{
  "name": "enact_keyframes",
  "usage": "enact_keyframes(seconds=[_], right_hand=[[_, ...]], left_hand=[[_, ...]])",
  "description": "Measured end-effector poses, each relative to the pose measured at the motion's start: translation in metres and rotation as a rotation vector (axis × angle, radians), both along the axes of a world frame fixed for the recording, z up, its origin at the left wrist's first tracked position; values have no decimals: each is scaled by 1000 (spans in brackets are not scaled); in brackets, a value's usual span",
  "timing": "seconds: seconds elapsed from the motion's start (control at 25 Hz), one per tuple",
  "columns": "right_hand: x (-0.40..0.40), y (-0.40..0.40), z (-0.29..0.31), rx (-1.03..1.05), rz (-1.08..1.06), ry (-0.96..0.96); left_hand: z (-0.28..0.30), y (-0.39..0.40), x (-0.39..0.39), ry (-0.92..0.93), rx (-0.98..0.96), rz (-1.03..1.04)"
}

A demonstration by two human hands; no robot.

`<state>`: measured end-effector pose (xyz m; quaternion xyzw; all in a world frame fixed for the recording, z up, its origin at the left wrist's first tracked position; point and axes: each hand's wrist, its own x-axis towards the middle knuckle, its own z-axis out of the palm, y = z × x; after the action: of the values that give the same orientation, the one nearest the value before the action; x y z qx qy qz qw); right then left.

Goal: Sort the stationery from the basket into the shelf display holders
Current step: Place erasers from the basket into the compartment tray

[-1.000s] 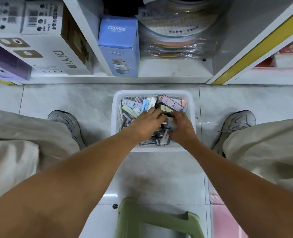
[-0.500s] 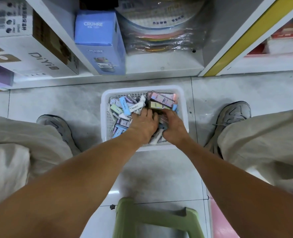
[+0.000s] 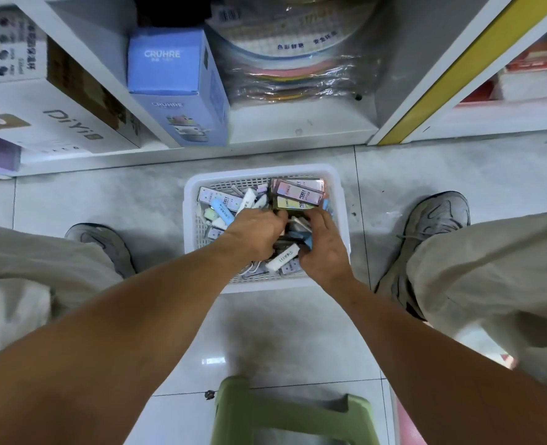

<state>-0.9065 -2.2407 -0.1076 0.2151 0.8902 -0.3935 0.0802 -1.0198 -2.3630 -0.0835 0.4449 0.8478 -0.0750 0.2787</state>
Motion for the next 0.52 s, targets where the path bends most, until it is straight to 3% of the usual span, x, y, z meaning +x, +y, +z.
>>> enact_keyframes(seconds=[0.28, 0.4, 0.52], right_hand=[[-12, 1, 14, -29, -69, -39], [-18, 4, 25, -94, -90, 1], [-25, 2, 41, -352, -128, 11]], left_hand=[[26, -28, -20, -226, -47, 264], [37, -42, -25, -432, 76, 543], [52, -50, -29, -617, 279, 886]])
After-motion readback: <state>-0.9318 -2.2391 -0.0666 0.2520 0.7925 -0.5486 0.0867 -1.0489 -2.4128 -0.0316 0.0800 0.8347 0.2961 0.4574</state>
